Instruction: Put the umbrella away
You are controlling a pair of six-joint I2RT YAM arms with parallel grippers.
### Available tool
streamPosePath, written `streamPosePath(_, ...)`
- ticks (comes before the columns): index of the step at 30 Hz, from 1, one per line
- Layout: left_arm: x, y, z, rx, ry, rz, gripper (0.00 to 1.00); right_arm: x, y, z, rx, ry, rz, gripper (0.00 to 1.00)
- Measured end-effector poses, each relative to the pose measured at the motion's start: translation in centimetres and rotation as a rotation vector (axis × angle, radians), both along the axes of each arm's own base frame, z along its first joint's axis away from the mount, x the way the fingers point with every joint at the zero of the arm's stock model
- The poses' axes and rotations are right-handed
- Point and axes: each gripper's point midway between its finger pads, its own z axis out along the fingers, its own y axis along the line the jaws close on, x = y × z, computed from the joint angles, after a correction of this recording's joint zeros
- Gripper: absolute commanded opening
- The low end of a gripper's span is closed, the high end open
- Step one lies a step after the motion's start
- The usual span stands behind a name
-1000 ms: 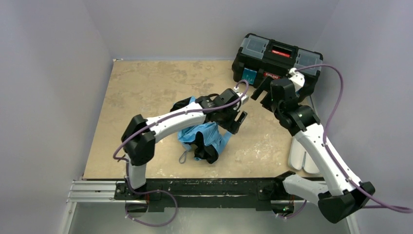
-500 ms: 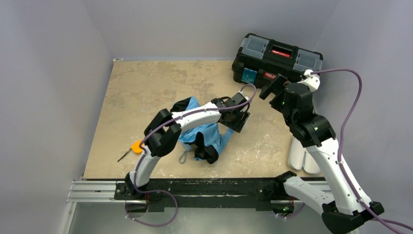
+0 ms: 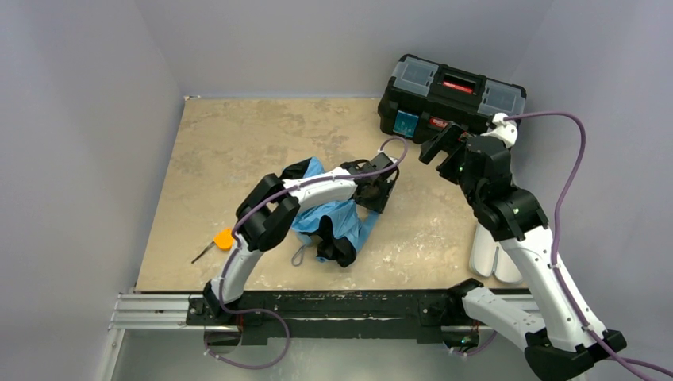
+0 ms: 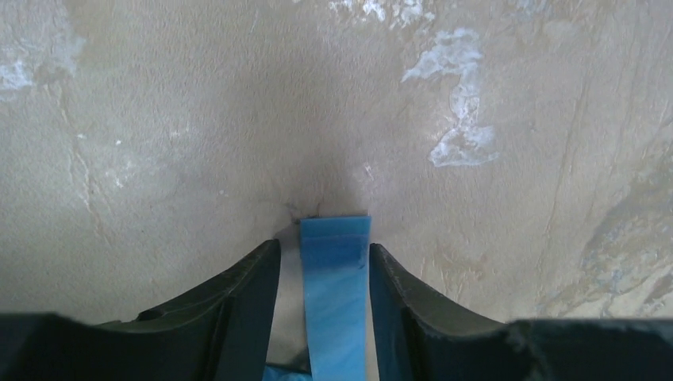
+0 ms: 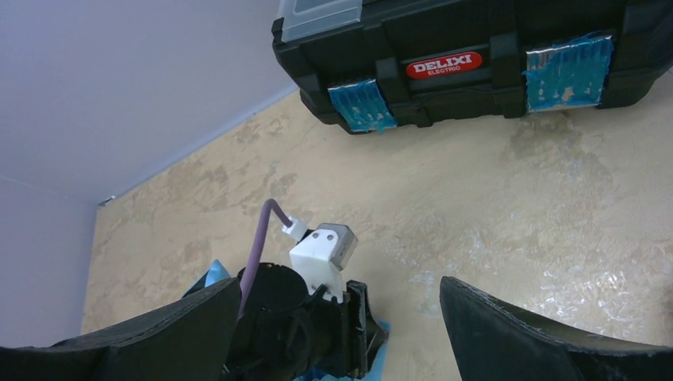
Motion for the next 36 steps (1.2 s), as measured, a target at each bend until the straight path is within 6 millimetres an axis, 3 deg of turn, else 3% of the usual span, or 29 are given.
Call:
streamPosePath(7, 0.5, -0.9, -0.2, -0.054, -0.011, 0.026, 0.07, 0.0, 0.0, 0.0, 0.001, -0.001, 0.001, 0.99)
streamPosePath(10, 0.3, -1.6, -0.3, -0.084, -0.009, 0.030, 0.00, 0.0, 0.0, 0.0, 0.001, 0.000, 0.001, 0.99)
streamPosePath(14, -0.3, -2.6, -0.3, -0.117, -0.004, 0.032, 0.00, 0.0, 0.0, 0.0, 0.001, -0.001, 0.000, 0.99)
streamPosePath(15, -0.6, -2.9, -0.3, -0.126, -0.003, 0.031, 0.05, 0.0, 0.0, 0.0, 0.002, -0.001, 0.000, 0.99)
streamPosePath(18, -1.3, -3.9, -0.3, -0.151, 0.001, 0.030, 0.41, -0.2, 0.0, 0.2, 0.004, -0.006, 0.000, 0.99)
streamPosePath(19, -1.6, -4.3, -0.2, -0.169, 0.002, 0.034, 0.47, -0.2, -0.1, 0.3, 0.006, -0.010, 0.000, 0.99)
streamPosePath(21, -2.0, -4.7, 0.1, -0.183, -0.005, 0.026, 0.52, -0.3, -0.1, 0.4, 0.008, -0.014, 0.000, 0.99)
streamPosePath(28, -3.7, -4.3, 0.2, -0.134, -0.060, -0.002, 0.49, -0.5, 0.0, 0.5, 0.013, -0.015, 0.006, 0.99)
streamPosePath(34, -4.0, -3.5, -0.4, 0.002, -0.153, -0.005, 0.30, -0.9, 0.1, 0.2, 0.022, -0.010, 0.019, 0.99)
streamPosePath(36, -3.9, -3.3, -0.5, 0.037, -0.179, 0.006, 0.18, -1.1, 0.0, 0.1, 0.022, -0.008, 0.019, 0.99)
